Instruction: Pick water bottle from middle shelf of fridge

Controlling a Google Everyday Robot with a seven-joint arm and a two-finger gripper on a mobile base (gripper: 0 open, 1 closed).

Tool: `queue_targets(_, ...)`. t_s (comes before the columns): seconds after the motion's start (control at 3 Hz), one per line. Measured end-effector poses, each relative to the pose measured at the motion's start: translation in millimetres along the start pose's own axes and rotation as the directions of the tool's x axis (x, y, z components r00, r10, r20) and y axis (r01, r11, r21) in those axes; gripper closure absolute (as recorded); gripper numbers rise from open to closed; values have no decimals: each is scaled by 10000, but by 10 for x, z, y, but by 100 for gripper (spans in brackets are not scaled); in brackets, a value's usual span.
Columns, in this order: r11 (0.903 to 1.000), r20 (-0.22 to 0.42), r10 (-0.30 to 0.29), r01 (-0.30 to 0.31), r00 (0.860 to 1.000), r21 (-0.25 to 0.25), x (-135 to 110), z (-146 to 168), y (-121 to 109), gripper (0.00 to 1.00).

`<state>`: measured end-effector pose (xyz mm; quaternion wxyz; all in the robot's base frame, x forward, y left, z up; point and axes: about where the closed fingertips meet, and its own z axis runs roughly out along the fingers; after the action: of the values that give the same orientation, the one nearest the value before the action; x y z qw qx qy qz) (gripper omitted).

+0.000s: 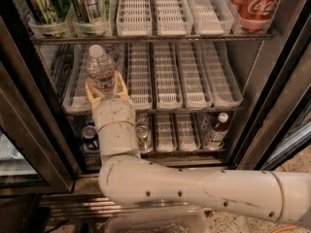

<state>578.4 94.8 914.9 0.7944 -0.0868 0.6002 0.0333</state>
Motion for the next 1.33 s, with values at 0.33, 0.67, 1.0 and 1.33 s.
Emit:
queue_targets(0.33,9999,-241,-112,110,9996,-92,-17,-104,-68,100)
queue_targets(0.67,9992,-359,-399,399,9986,-3,-119,-282,-125,100)
queue_targets(1.0,9992,-361,-405,406,9985,3,-84,-290,-124,100)
queue_targets(1.33,9972,-352,-742,746,9966,109,-112,-405,-137,100)
